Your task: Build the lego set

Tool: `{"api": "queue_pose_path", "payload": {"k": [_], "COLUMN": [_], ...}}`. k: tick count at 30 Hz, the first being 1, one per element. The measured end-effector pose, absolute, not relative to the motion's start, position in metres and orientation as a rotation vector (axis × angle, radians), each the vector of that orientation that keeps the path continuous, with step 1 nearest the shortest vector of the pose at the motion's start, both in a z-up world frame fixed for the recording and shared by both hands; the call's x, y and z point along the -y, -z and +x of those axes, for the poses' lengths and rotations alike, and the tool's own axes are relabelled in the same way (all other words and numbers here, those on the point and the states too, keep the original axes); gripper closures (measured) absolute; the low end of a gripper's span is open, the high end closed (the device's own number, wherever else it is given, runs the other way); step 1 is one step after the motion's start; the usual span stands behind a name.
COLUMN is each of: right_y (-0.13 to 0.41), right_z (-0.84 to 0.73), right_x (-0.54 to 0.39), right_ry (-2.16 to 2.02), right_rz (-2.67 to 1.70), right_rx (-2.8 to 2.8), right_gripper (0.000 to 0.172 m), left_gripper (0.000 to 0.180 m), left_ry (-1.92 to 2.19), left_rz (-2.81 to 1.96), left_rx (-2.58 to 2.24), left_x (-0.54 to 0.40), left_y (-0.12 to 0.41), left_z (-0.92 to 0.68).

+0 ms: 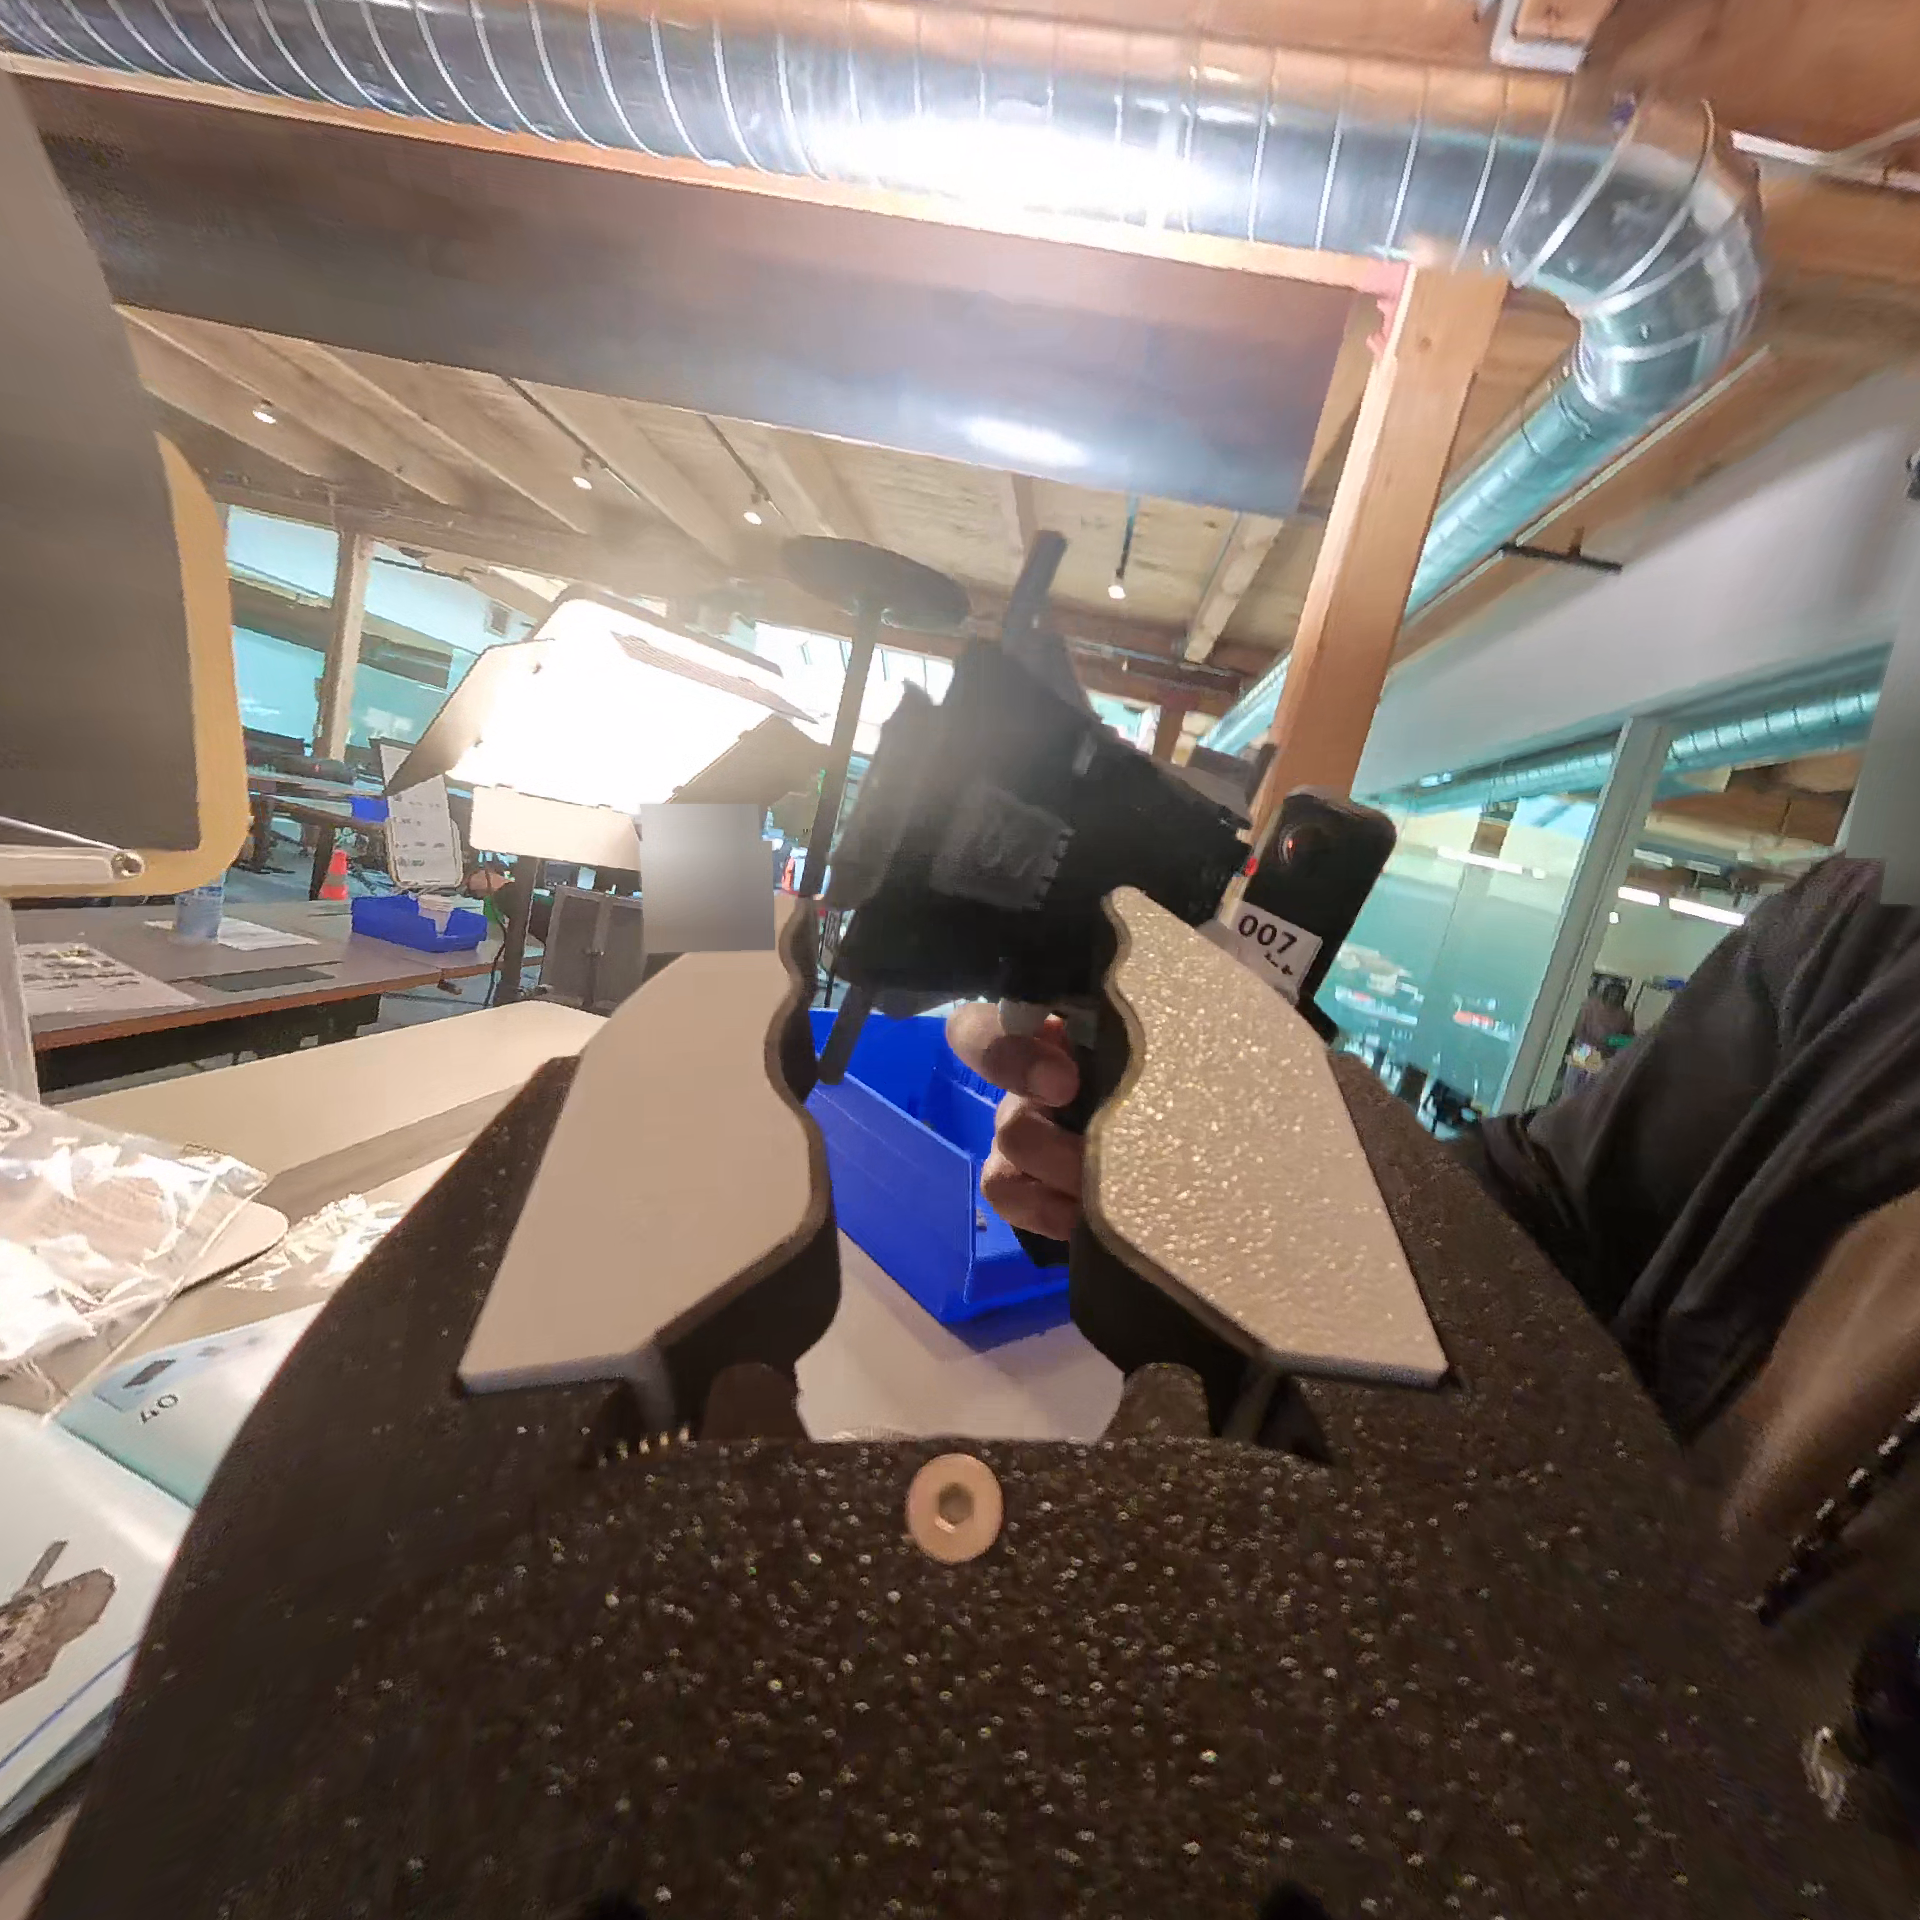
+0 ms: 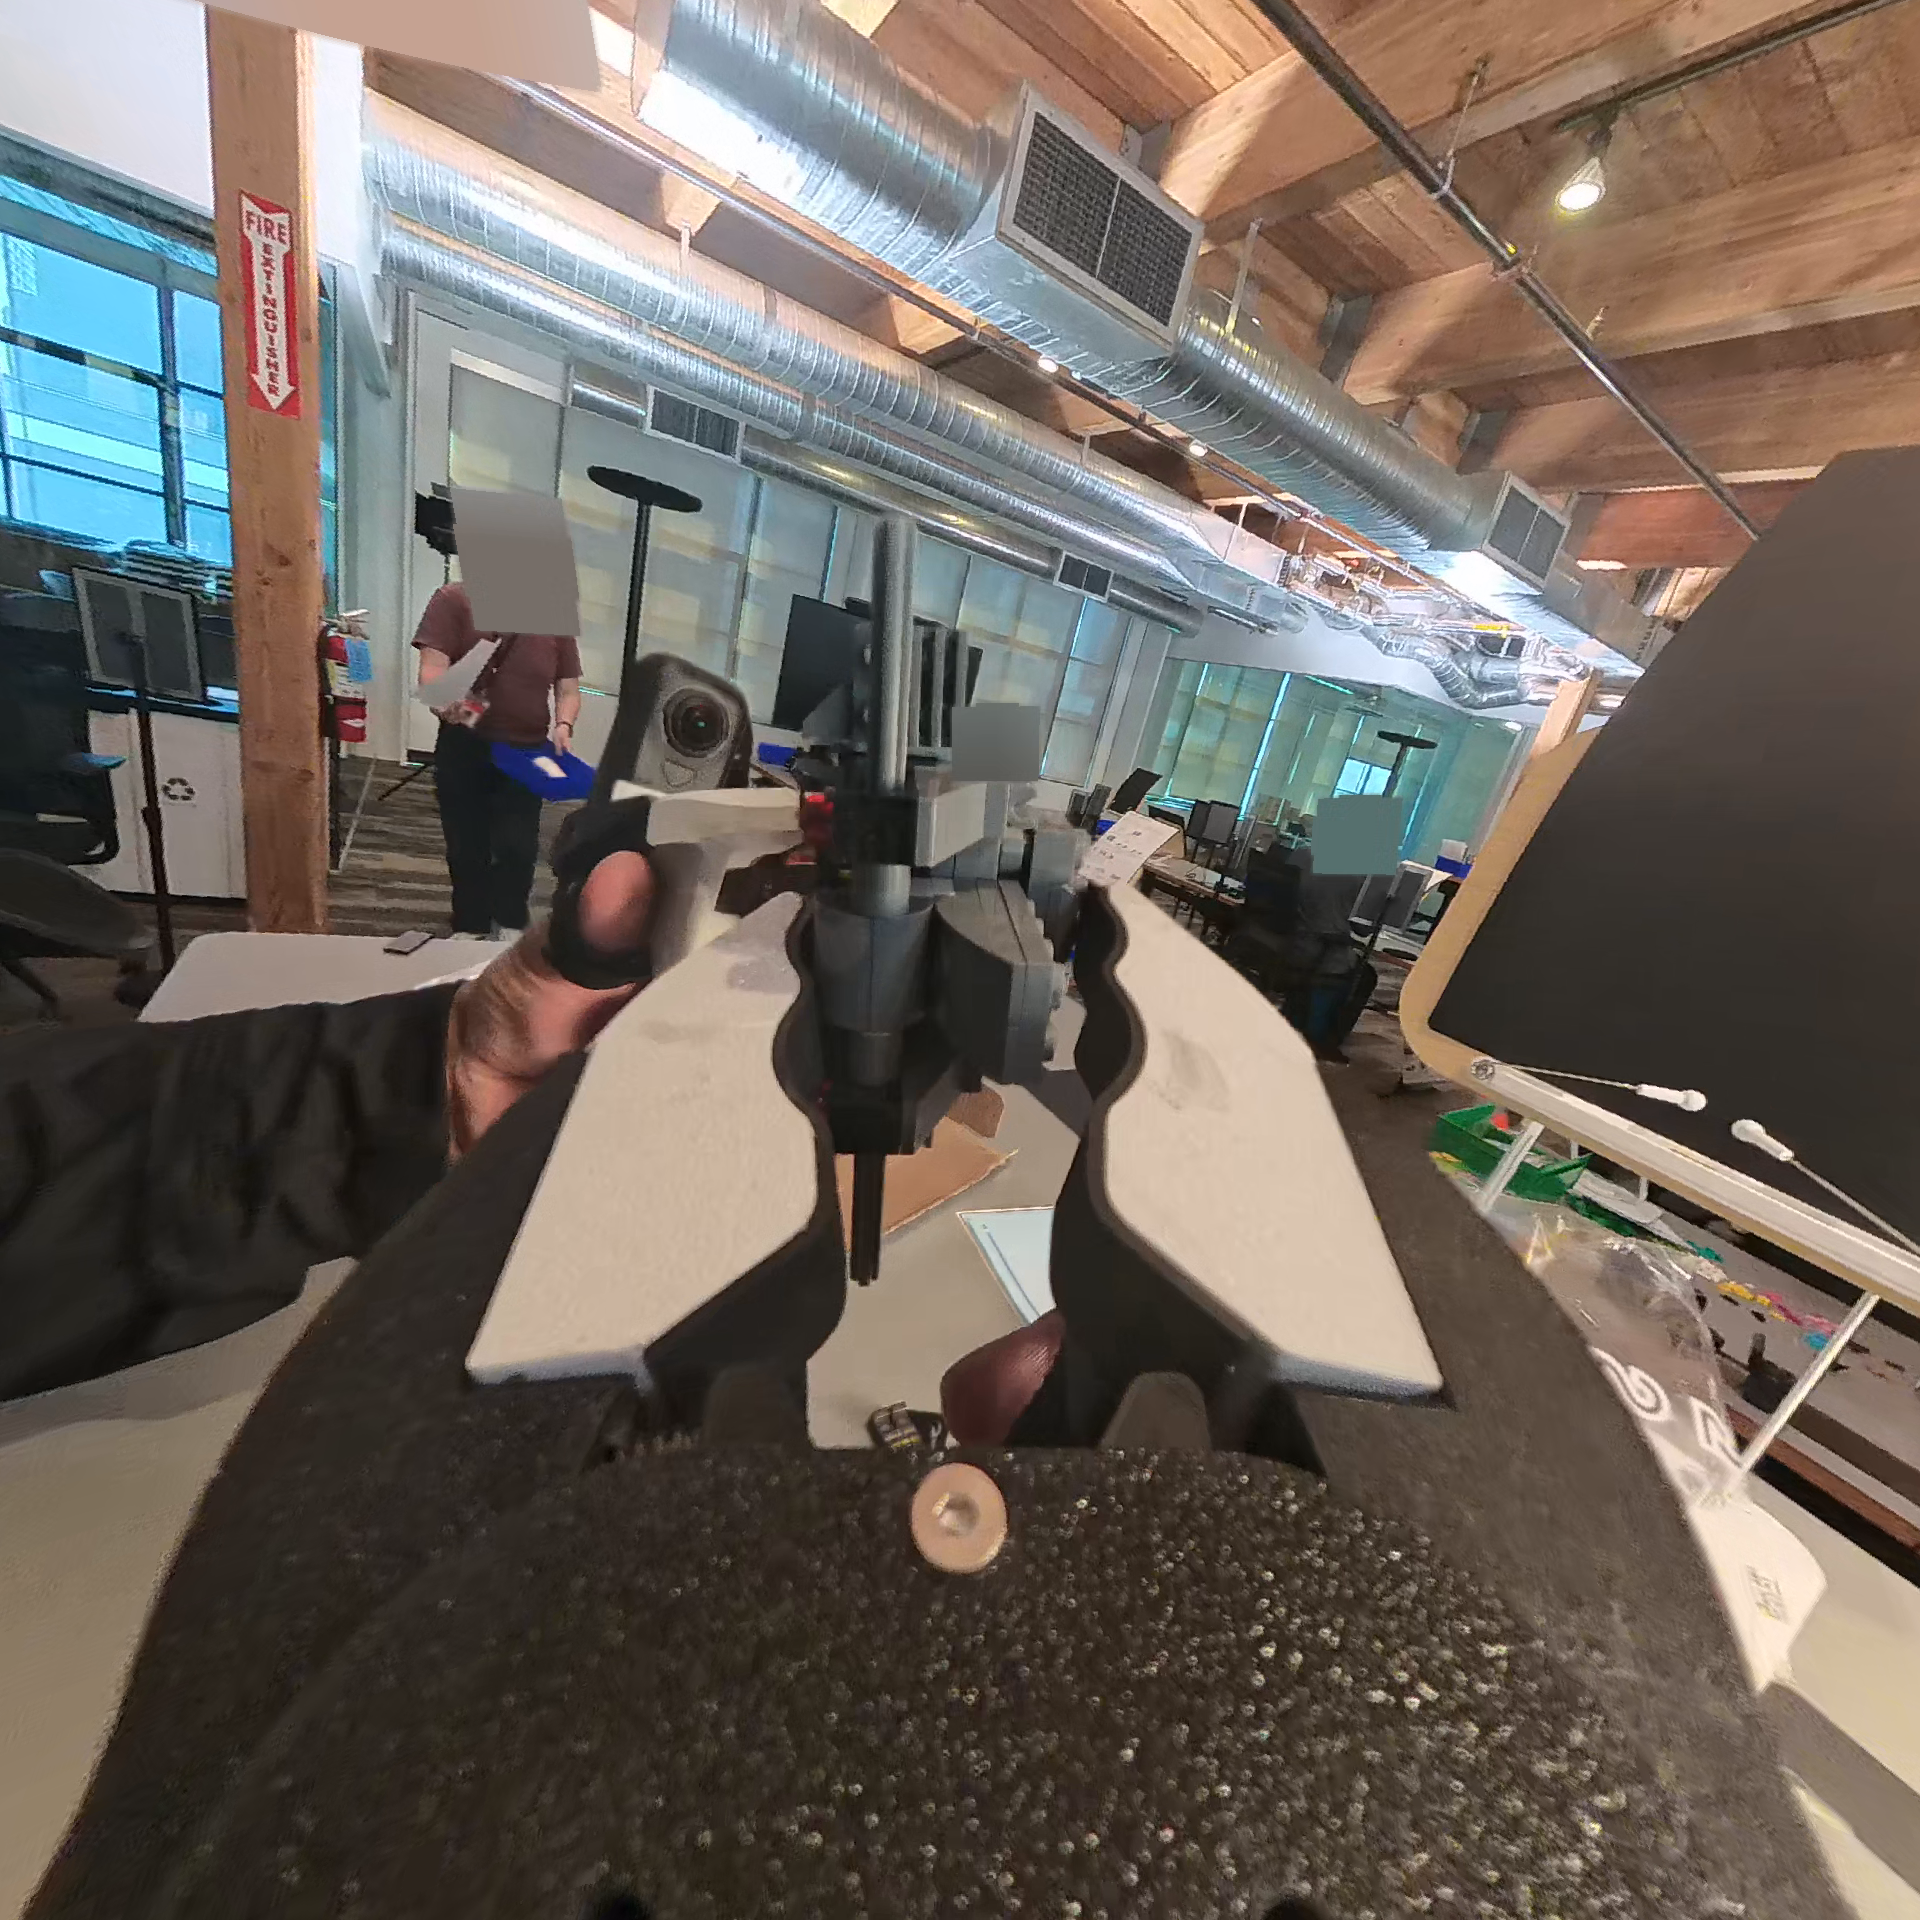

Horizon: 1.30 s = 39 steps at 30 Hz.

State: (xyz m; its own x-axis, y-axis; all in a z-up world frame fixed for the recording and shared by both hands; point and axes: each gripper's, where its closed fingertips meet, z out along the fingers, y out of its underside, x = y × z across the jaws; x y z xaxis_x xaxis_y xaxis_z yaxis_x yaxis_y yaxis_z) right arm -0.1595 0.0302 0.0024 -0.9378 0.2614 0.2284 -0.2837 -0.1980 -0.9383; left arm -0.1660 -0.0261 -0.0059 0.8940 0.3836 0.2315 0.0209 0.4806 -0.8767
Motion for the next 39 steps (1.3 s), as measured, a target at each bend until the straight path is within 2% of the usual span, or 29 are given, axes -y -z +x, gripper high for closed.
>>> {"api": "queue_pose_path", "payload": {"k": [8,13,15,18,23,27,31,39], "right_y": [0.003,0.004,0.001,-0.001,-0.001,0.004,0.011,0.010], "right_z": [-0.155,-0.151,-0.150,-0.153,-0.148,-0.145,-0.144,-0.135], "right_x": [-0.025,-0.021,-0.021,-0.020,-0.017,-0.012,-0.009,-0.011], "right_ry": [-2.225,-2.231,-2.220,-2.021,-1.726,-1.575,-1.439,-1.324], "right_rz": [0.039,0.079,0.097,0.187,0.356,0.434,0.478,0.532], "right_rx": [1.769,1.758,1.716,1.628,1.494,1.453,1.437,1.433], "right_gripper": [0.125,0.125,0.125,0.125,0.125,0.125,0.125,0.126], "left_gripper": [0.135,0.132,0.123,0.108,0.101,0.102,0.110,0.108], "left_ry": [-0.296,-0.279,-0.275,-0.199,0.055,0.172,0.262,0.308], "left_rz": [-1.167,-1.173,-1.173,-1.148,-0.961,-0.888,-0.824,-0.795], "left_rx": [0.362,0.336,0.370,0.467,0.493,0.577,0.579,0.678], "left_x": [0.023,0.024,0.025,0.027,0.019,0.004,-0.008,-0.014], "left_y": [0.014,0.018,0.022,0.034,0.033,0.031,0.018,0.012], "left_z": [-0.159,-0.153,-0.157,-0.163,-0.140,-0.137,-0.124,-0.120]}}
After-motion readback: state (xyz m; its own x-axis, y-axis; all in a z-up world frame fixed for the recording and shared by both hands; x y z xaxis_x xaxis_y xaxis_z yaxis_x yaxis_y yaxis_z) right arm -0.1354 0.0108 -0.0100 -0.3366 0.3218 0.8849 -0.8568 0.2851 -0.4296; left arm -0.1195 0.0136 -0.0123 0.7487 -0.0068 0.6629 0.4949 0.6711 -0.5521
